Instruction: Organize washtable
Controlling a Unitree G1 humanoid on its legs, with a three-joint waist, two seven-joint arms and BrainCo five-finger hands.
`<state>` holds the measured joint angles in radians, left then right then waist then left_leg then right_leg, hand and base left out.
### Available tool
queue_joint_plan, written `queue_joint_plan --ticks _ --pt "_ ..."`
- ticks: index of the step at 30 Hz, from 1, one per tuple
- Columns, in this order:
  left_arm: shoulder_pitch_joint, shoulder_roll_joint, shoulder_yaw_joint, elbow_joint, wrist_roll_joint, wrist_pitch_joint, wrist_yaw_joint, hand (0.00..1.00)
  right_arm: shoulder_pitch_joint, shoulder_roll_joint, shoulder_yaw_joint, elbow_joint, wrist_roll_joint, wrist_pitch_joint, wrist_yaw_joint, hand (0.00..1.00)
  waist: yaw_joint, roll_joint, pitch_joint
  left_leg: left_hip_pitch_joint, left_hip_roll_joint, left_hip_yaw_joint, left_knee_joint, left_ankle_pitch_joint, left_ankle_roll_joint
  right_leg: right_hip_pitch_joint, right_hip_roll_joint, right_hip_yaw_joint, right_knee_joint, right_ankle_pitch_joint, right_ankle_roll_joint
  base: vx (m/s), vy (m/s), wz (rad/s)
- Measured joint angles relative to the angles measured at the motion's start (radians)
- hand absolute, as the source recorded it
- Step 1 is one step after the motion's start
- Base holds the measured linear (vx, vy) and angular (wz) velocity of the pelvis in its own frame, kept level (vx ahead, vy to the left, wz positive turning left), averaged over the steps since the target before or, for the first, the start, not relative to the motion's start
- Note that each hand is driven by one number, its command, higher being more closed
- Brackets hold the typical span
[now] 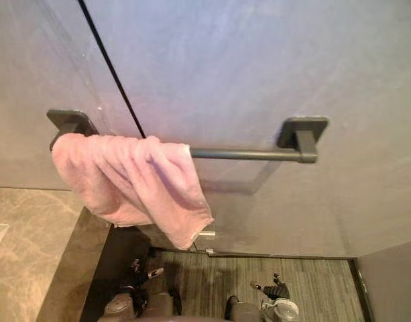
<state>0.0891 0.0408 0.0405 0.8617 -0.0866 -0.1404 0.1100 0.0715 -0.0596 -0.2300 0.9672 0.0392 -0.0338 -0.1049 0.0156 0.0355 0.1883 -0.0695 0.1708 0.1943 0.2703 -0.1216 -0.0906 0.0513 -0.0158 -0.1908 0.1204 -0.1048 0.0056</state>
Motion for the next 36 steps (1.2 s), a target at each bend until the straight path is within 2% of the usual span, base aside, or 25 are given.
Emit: queue_joint_plan --ticks 2,6,14,19,23,27,29,36 --pt "0.008 0.016 0.0 0.016 0.0 0.001 0.0 0.0 0.009 -0.002 -0.007 0.0 0.0 -0.001 -0.001 0.0 -0.003 -0.016 -0.004 0.055 -0.032 0.006 -0.074 0.024 0.012 0.031 -0.024 0.0 -0.021 0.0 0.005 0.12 0.061 0.06" --pt "0.008 0.028 0.0 0.017 0.0 0.0 0.001 0.0 0.002 -0.002 -0.006 0.001 -0.001 -0.002 -0.001 0.0 -0.002 -0.022 -0.008 0.092 -0.065 0.003 -0.169 0.072 0.015 0.032 -0.04 -0.003 -0.025 -0.006 0.016 0.06 0.027 0.09" --pt "0.029 0.028 -0.013 -0.014 -0.017 -0.001 0.005 0.0 0.004 -0.006 -0.003 0.03 -0.001 -0.007 -0.004 0.0 -0.004 -0.026 -0.011 0.122 -0.07 -0.034 -0.259 0.126 0.011 0.043 -0.037 -0.038 -0.034 -0.006 0.015 -0.03 -0.023 0.14" --pt "0.13 0.031 -0.036 -0.325 -0.035 -0.004 0.01 0.0 0.005 -0.012 0.018 0.026 -0.001 -0.01 -0.006 0.0 0.0 -0.031 -0.015 0.12 -0.082 -0.073 -0.279 0.139 0.016 0.045 -0.04 -0.065 -0.034 -0.009 0.02 -0.06 0.002 0.19" --pt "0.205 0.033 -0.038 -0.562 -0.061 -0.045 0.003 0.0 0.018 -0.017 0.036 -0.01 -0.001 -0.026 -0.005 0.0 0.001 -0.031 -0.027 0.117 -0.1 -0.101 -0.289 0.142 0.021 0.047 -0.055 -0.088 -0.034 -0.021 0.036 0.0 0.026 0.19" --pt "0.225 0.034 -0.038 -0.643 -0.08 -0.065 0.004 0.0 0.012 -0.012 0.043 -0.013 -0.013 -0.028 -0.006 0.0 0.008 -0.034 -0.037 0.113 -0.106 -0.108 -0.288 0.14 0.024 0.055 -0.059 -0.093 -0.033 -0.022 0.038 0.07 0.016 0.07" --pt "0.226 0.034 -0.041 -0.691 -0.081 -0.066 0.004 0.0 0.007 -0.006 0.044 -0.016 -0.02 -0.028 -0.006 0.0 0.025 -0.039 -0.04 0.113 -0.106 -0.114 -0.287 0.14 0.024 0.06 -0.058 -0.096 -0.033 -0.022 0.038 0.07 -0.011 0.07" --pt "0.228 0.036 -0.051 -0.828 -0.081 -0.094 0.005 0.0 0.002 -0.007 0.08 -0.08 -0.043 -0.029 -0.011 0.0 0.031 -0.041 -0.041 0.114 -0.104 -0.126 -0.262 0.134 0.031 0.07 -0.059 -0.086 -0.018 -0.026 0.033 -0.02 -0.004 0.05"
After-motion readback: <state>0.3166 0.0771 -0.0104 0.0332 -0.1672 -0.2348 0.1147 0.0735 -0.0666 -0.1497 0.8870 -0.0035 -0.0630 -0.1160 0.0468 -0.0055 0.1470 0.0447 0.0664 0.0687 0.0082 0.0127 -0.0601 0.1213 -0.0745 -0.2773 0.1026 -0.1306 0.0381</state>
